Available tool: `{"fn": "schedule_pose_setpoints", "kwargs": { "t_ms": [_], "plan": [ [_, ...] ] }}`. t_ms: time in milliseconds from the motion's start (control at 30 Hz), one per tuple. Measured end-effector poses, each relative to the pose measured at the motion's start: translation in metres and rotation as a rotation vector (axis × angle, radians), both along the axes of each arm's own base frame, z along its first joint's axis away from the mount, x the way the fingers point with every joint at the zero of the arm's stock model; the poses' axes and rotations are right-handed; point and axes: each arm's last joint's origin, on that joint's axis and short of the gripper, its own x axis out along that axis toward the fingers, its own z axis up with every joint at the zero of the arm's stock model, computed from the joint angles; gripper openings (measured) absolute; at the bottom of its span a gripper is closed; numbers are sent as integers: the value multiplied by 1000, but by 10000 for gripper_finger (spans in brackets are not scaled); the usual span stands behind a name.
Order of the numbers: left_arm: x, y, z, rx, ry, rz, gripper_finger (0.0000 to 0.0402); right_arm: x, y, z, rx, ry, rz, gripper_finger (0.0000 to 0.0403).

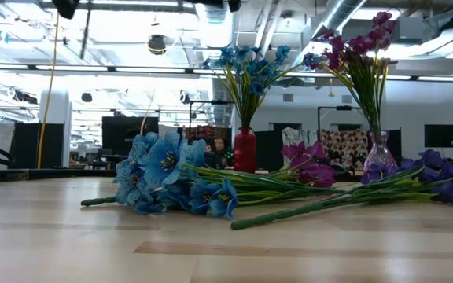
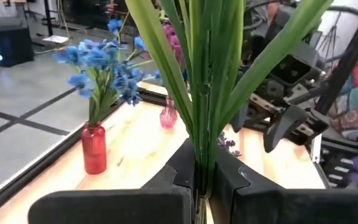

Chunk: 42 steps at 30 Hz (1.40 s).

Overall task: Sort flowers into vase by color
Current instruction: Put the bottom dark blue flowers into the transparent vase

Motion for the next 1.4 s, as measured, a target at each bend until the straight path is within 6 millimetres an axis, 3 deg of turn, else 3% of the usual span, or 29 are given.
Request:
{"fn": "schedule_pose_setpoints", "kwargs": {
  "t_ms": [200,800,1400],
  "plan": [
    [-9,-8,-6,-69,43,-58,6,-3,10,1,-4,7,6,230],
    [-9,-43,-18,-282,137,-204,2,-5,12,-9,-7,105,7,230],
    [-16,-94,-31,-224,124,-198,2,-6,14,-9,-6,103,11,230]
  ]
}}
